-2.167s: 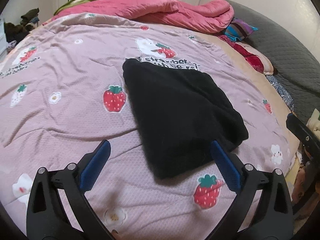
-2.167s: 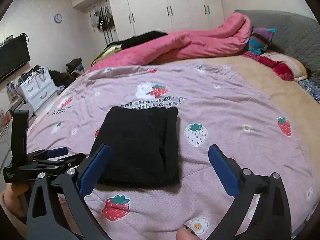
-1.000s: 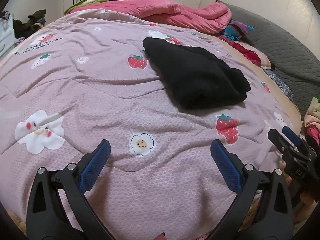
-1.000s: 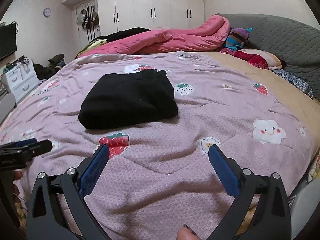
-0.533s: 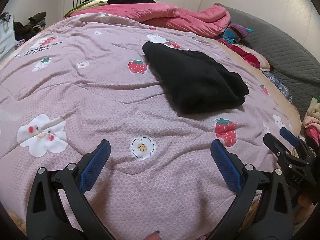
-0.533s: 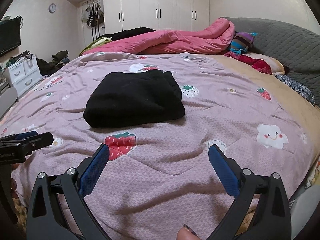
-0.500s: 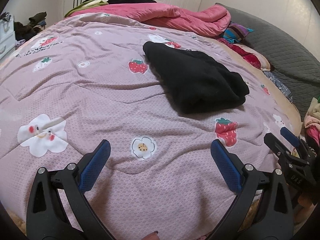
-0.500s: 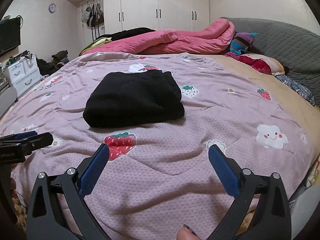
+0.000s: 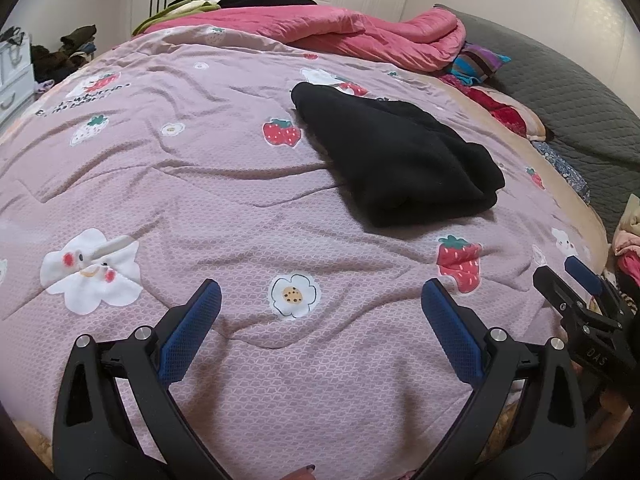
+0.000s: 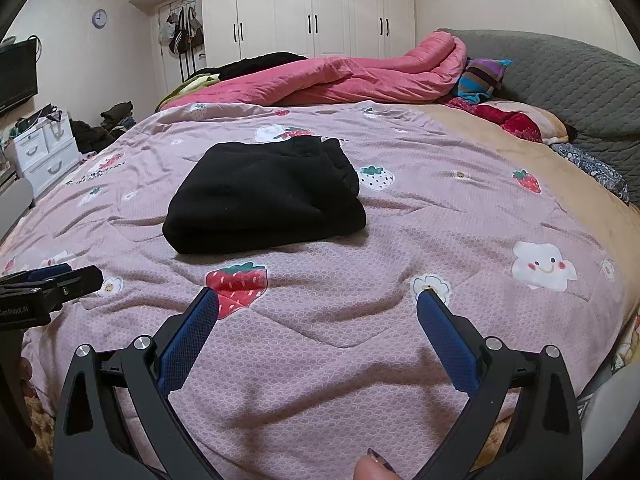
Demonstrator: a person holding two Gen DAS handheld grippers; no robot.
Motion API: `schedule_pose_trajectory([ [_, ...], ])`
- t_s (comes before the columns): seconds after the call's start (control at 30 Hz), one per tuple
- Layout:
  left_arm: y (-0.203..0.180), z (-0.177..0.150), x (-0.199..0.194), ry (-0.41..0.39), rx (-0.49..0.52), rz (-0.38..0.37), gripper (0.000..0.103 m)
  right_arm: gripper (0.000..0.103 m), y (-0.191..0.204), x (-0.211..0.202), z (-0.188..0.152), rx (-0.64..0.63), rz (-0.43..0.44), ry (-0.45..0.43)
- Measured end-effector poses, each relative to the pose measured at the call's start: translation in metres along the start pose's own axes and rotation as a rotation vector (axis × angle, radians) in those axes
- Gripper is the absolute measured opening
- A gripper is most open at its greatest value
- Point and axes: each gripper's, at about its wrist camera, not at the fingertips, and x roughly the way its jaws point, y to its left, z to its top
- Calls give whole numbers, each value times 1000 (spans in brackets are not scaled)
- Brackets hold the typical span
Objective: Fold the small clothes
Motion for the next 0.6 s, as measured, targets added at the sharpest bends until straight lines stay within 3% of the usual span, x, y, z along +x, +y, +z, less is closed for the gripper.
schedule_pose_trajectory([
  [0.6, 2, 1, 0, 9, -5, 8, 94, 99, 1, 0, 0, -7, 5, 2],
])
